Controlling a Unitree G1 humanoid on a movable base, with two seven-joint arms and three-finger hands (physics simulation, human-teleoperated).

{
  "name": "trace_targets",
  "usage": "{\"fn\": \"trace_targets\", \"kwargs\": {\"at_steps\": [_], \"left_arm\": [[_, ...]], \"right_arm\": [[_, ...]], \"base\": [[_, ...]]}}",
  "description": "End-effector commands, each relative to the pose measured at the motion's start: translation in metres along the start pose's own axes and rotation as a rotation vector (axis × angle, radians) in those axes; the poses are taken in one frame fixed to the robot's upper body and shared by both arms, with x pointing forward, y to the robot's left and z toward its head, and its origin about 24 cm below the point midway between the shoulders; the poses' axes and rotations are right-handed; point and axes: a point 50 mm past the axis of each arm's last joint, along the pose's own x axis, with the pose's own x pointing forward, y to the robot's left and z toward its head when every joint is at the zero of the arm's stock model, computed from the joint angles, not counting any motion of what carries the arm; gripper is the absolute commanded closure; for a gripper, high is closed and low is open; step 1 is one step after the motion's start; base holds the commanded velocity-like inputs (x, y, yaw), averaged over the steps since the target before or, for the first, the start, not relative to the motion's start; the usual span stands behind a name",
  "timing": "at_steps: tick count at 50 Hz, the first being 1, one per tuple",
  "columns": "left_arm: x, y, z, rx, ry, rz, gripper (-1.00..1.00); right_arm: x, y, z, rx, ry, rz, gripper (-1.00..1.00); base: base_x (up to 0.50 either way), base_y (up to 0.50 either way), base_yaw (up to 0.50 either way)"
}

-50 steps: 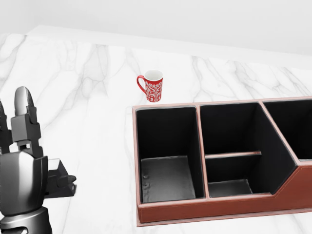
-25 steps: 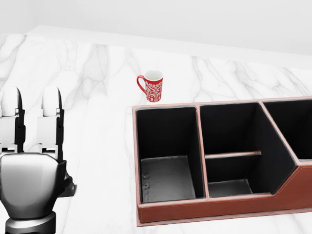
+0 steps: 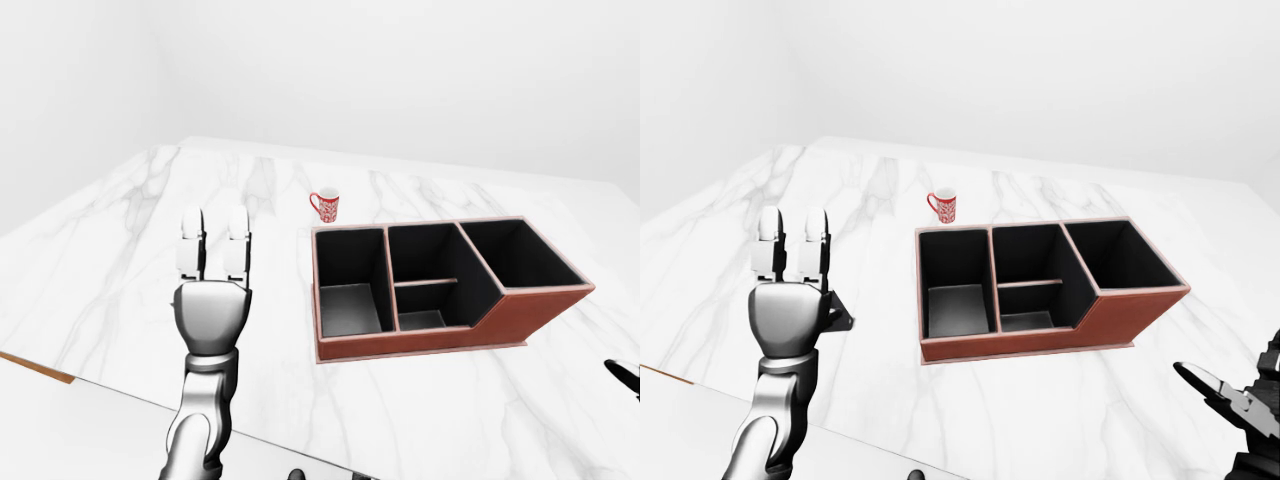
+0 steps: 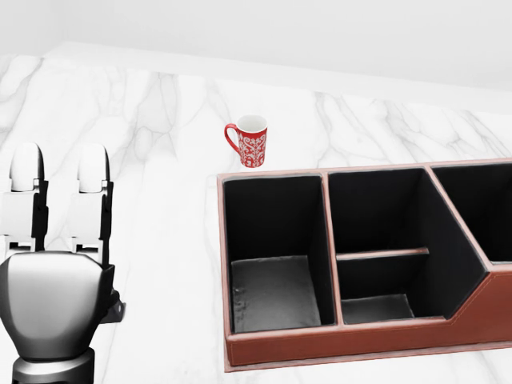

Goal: Pick up the book and place it in the left compartment of the caddy.

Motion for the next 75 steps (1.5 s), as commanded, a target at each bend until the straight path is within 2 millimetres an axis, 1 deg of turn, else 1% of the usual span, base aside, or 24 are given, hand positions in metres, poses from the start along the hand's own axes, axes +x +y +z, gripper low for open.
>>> {"fn": "trace_targets", "kwargs": {"at_steps": [1,9,11,14,18,19,21,24,26,27,30,35,38,41,42,43,46,47,56,61,62,64,68,75], "left_arm": [[0.0,0.0,0.0,0.003,-0.002,-0.001,-1.0],[0.003,0.001,0.0,0.007,0.0,0.013,-1.0],[0.003,-0.002,-0.001,0.006,0.004,0.002,-1.0],[0.003,-0.006,-0.003,0.027,0.01,-0.013,-1.0],[0.008,-0.003,-0.01,0.025,0.041,0.009,-1.0],[0.008,-0.01,-0.013,0.013,0.063,-0.015,-1.0],[0.008,-0.014,-0.014,0.026,0.07,-0.028,-1.0],[0.009,-0.015,-0.017,0.054,0.1,-0.029,-1.0],[0.012,-0.015,-0.019,0.03,0.098,-0.022,-1.0],[0.013,-0.015,-0.021,0.053,0.098,-0.023,-1.0],[0.017,-0.021,-0.025,0.054,0.116,-0.034,-1.0],[0.021,-0.025,-0.024,0.07,0.105,-0.041,-1.0],[0.026,-0.039,-0.022,0.081,0.086,-0.083,-1.0],[0.025,-0.052,-0.024,0.086,0.082,-0.139,-1.0],[0.025,-0.052,-0.024,0.085,0.081,-0.141,-1.0],[0.023,-0.06,-0.025,0.088,0.082,-0.176,-1.0],[0.023,-0.062,-0.025,0.088,0.078,-0.186,-1.0],[0.025,-0.073,-0.022,0.135,0.035,-0.227,-1.0],[0.027,-0.088,-0.026,0.123,0.045,-0.294,-1.0],[0.023,-0.101,-0.03,0.132,0.045,-0.362,-1.0],[0.025,-0.105,-0.032,0.128,0.056,-0.382,-1.0],[0.025,-0.113,-0.034,0.131,0.063,-0.421,-1.0],[0.021,-0.123,-0.035,0.127,0.071,-0.486,-1.0],[0.014,-0.132,-0.039,0.13,0.082,-0.555,-1.0]], "right_arm": [[0.0,0.0,-0.001,-0.003,0.002,0.0,-1.0],[0.001,0.001,-0.002,-0.005,0.006,0.002,-1.0],[-0.002,0.002,-0.001,-0.017,0.009,0.006,-1.0],[-0.002,0.002,-0.003,-0.028,0.016,0.009,-1.0],[-0.003,0.003,-0.004,-0.031,0.018,0.017,-1.0],[-0.003,0.003,-0.003,-0.032,0.017,0.013,-1.0],[-0.003,0.001,-0.004,-0.028,0.02,0.009,-1.0],[-0.001,-0.001,-0.006,-0.022,0.026,0.0,-1.0],[0.0,0.0,-0.007,-0.016,0.029,0.012,-1.0],[-0.002,0.002,-0.003,-0.023,0.018,0.022,-1.0],[-0.005,0.003,-0.004,-0.029,0.022,0.034,-1.0],[-0.003,0.005,-0.009,-0.041,0.04,0.045,-1.0],[-0.004,0.005,-0.006,-0.045,0.03,0.045,-1.0],[-0.005,0.006,-0.004,-0.049,0.024,0.048,-1.0],[-0.005,0.006,-0.004,-0.05,0.023,0.048,-1.0],[-0.004,0.006,-0.008,-0.048,0.037,0.048,-1.0],[-0.003,0.006,-0.009,-0.047,0.04,0.049,-1.0],[-0.003,0.007,-0.007,-0.046,0.034,0.048,-1.0],[-0.004,0.008,-0.008,-0.05,0.04,0.053,-1.0],[-0.005,0.008,-0.009,-0.056,0.043,0.057,-1.0],[-0.003,0.007,-0.014,-0.054,0.059,0.053,-1.0],[-0.004,0.008,-0.01,-0.057,0.046,0.055,-1.0],[-0.004,0.008,-0.013,-0.058,0.057,0.056,-1.0],[-0.004,0.007,-0.011,-0.062,0.053,0.052,-1.0]], "base": [[0.0,0.0,0.0],[0.0,0.0,0.0],[0.0,0.0,0.0],[0.0,0.0,0.0],[0.0,0.0,0.0],[0.0,0.0,0.0],[0.0,0.0,0.0],[0.0,0.0,0.0],[0.0,0.0,0.0],[0.0,0.0,0.0],[0.0,0.0,0.0],[0.0,0.0,0.0],[0.0,0.0,0.0],[0.0,0.0,0.0],[0.0,0.0,0.0],[0.0,0.0,0.0],[0.0,0.0,0.0],[0.0,0.0,0.0],[0.0,0.0,0.0],[0.0,0.0,0.0],[0.0,0.0,0.0],[0.0,0.0,0.0],[0.0,0.0,0.0],[0.0,0.0,0.0]]}}
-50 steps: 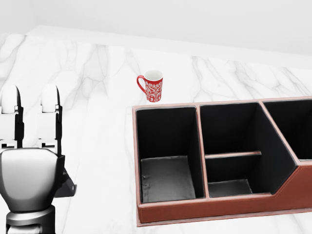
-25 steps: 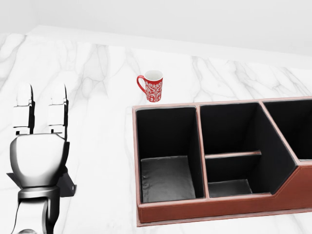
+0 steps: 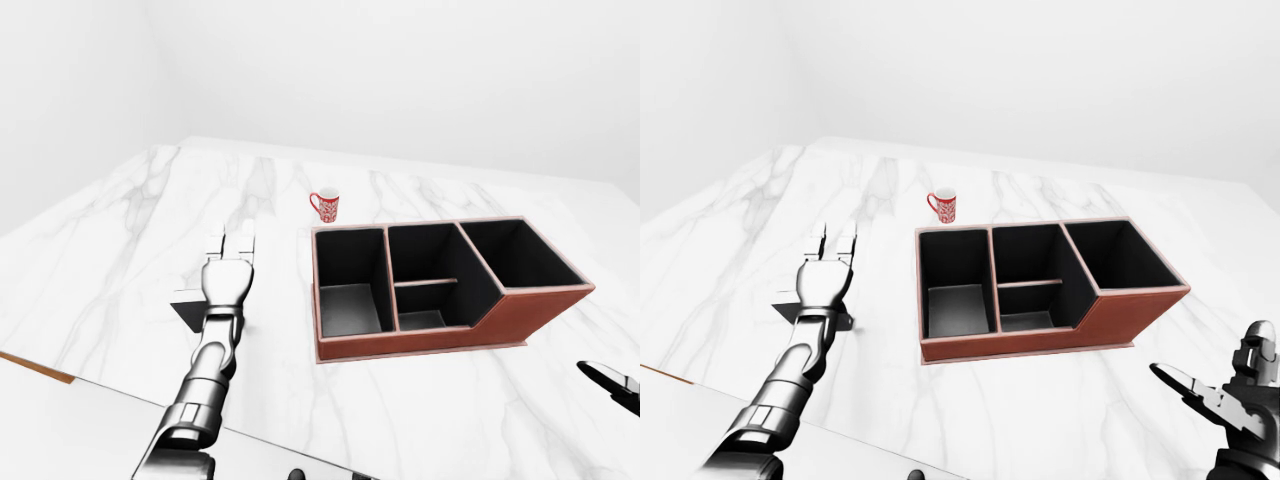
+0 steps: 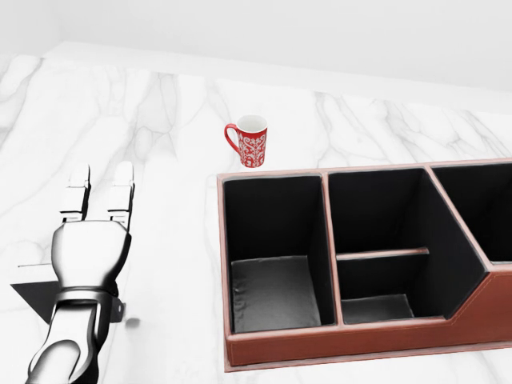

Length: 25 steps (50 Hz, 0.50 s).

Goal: Pick up the book and place it in the left compartment of the caddy.

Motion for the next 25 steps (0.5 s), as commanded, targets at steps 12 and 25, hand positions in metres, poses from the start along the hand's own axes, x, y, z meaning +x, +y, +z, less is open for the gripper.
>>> {"fn": "trace_targets", "kwargs": {"at_steps": [12,25], "left_arm": [[-0.004,-0.036,-0.017,0.015,0.056,-0.222,-1.0],[-0.009,-0.052,-0.027,0.014,0.116,-0.356,-1.0]], "right_arm": [[0.0,0.0,-0.002,-0.014,0.011,-0.005,-1.0],[0.001,0.0,-0.007,-0.021,0.03,-0.008,-1.0]], "base": [[0.0,0.0,0.0],[0.0,0.0,0.0]]}}
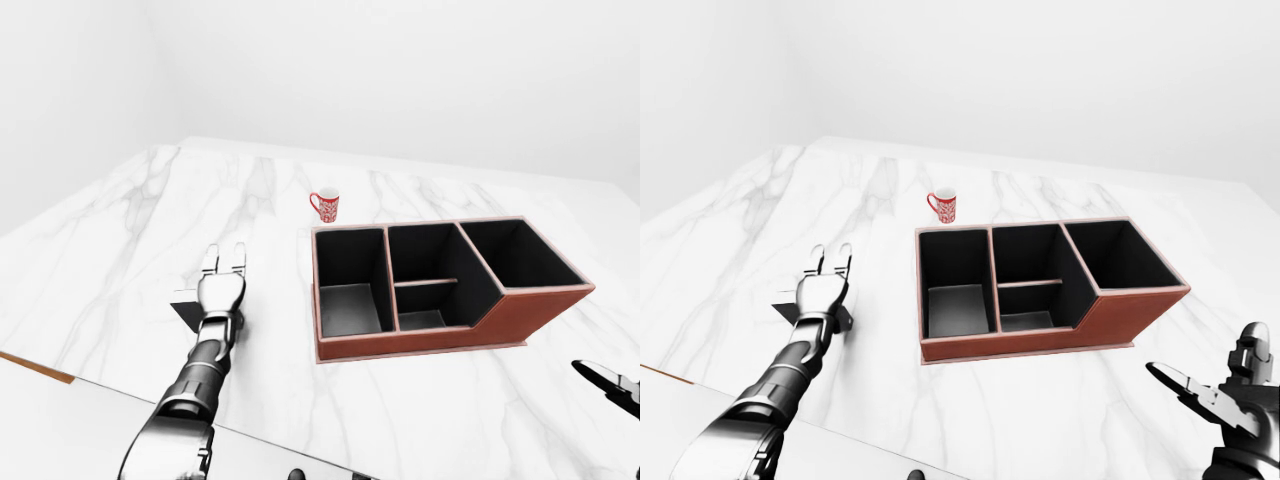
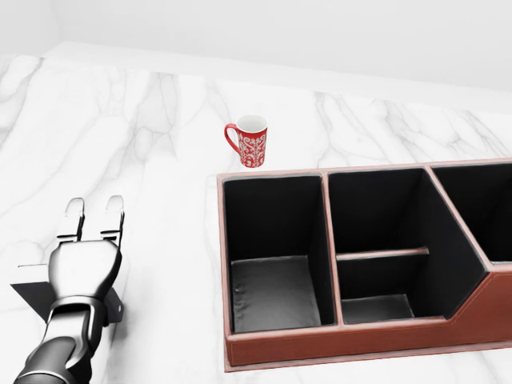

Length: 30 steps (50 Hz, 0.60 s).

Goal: Pick up the book and place it in the left compartment of the caddy.

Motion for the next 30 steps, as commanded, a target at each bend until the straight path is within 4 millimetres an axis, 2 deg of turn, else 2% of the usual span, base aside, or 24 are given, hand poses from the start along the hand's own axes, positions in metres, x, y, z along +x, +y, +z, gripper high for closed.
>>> {"fn": "trace_targets", "kwargs": {"at_steps": [1,13,20,30], "left_arm": [[-0.001,-0.012,-0.009,-0.002,0.046,-0.094,-1.0],[-0.005,-0.018,-0.021,-0.013,0.096,-0.141,-1.0],[0.002,-0.009,-0.032,-0.042,0.141,-0.104,-1.0],[-0.002,-0.012,-0.045,-0.052,0.188,-0.124,-1.0]], "right_arm": [[0.0,0.0,-0.002,-0.008,0.008,-0.002,-1.0],[0.0,0.0,-0.003,-0.016,0.016,-0.001,-1.0],[0.001,0.001,-0.005,-0.021,0.024,0.0,-1.0],[0.001,0.002,-0.006,-0.024,0.027,0.002,-1.0]], "base": [[0.0,0.0,0.0],[0.0,0.0,0.0],[0.0,0.0,0.0],[0.0,0.0,0.0]]}}
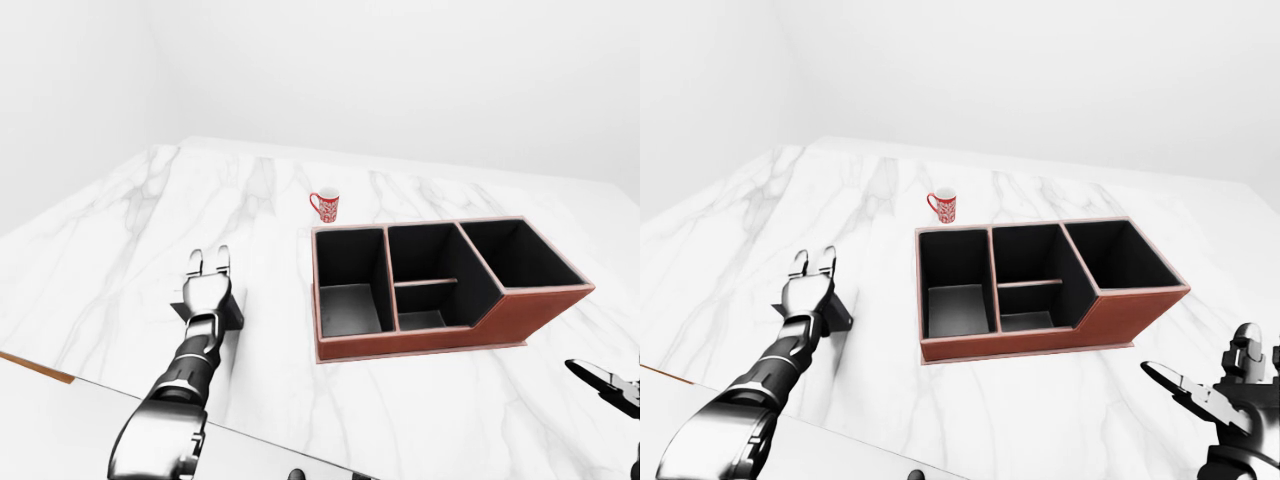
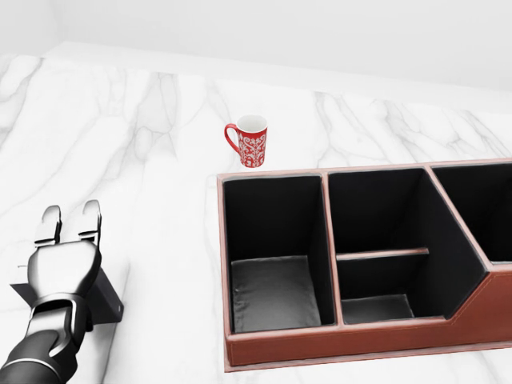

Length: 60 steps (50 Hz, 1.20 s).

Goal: Pick up the book and place it in the left compartment of the caddy.

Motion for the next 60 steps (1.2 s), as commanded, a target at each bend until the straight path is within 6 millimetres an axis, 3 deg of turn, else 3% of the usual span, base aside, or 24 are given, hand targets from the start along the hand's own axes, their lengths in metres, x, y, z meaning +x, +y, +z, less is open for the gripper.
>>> {"fn": "trace_targets", "kwargs": {"at_steps": [1,15,32,33,60], "left_arm": [[-0.005,-0.009,-0.024,-0.033,0.095,-0.046,-1.0],[-0.01,-0.014,-0.04,-0.024,0.14,-0.072,-1.0],[-0.013,-0.02,-0.037,0.022,0.114,-0.101,-1.0],[-0.013,-0.02,-0.036,0.022,0.11,-0.102,1.0],[-0.018,-0.028,-0.022,0.084,0.032,-0.119,1.0]], "right_arm": [[0.0,0.001,0.0,-0.005,0.002,0.001,-1.0],[0.0,0.001,-0.003,-0.007,0.013,0.001,-1.0],[0.0,0.0,-0.002,-0.009,0.008,-0.001,-1.0],[-0.001,0.0,0.001,-0.01,-0.001,-0.002,-1.0],[0.0,0.0,-0.001,-0.011,0.008,-0.002,-1.0]], "base": [[0.0,0.0,0.0],[0.0,0.0,0.0],[0.0,0.0,0.0],[0.0,0.0,0.0],[0.0,0.0,0.0]]}}
